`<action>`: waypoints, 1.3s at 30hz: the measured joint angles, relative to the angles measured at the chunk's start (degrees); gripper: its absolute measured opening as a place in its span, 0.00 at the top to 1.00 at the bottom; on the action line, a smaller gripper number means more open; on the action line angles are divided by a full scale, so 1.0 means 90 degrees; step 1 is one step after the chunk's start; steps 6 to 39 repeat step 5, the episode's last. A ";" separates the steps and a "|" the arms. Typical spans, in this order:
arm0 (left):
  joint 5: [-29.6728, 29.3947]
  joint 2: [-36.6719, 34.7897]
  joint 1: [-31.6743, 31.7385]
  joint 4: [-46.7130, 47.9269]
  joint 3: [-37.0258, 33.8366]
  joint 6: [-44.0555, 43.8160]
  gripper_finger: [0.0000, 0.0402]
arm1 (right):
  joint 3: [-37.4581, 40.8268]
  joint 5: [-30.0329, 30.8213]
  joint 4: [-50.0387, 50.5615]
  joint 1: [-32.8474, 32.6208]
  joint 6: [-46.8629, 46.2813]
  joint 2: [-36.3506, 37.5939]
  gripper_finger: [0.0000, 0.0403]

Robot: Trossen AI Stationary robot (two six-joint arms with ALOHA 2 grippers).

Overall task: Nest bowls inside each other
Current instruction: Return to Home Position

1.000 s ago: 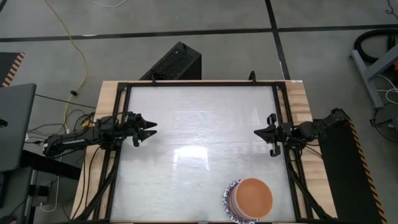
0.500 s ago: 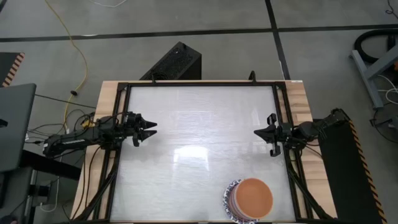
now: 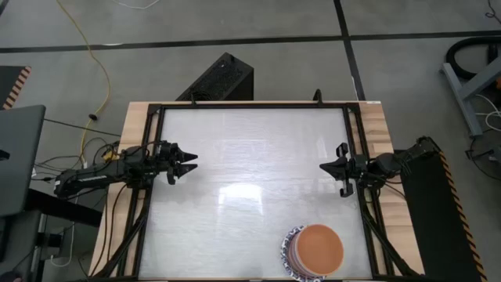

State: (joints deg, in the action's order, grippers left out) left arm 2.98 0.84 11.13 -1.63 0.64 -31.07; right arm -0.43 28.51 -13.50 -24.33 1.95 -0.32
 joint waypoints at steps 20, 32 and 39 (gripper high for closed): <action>0.0000 0.0000 -0.0001 -0.0002 0.0000 0.0000 0.38 | -0.0001 0.0000 0.0000 0.0000 0.0000 0.0000 0.93; 0.0000 0.0000 -0.0001 -0.0002 0.0000 0.0000 0.38 | -0.0001 0.0000 0.0000 0.0000 0.0000 0.0000 0.93; 0.0000 0.0000 -0.0001 -0.0002 0.0000 0.0000 0.38 | -0.0001 0.0000 0.0000 0.0000 0.0000 0.0000 0.93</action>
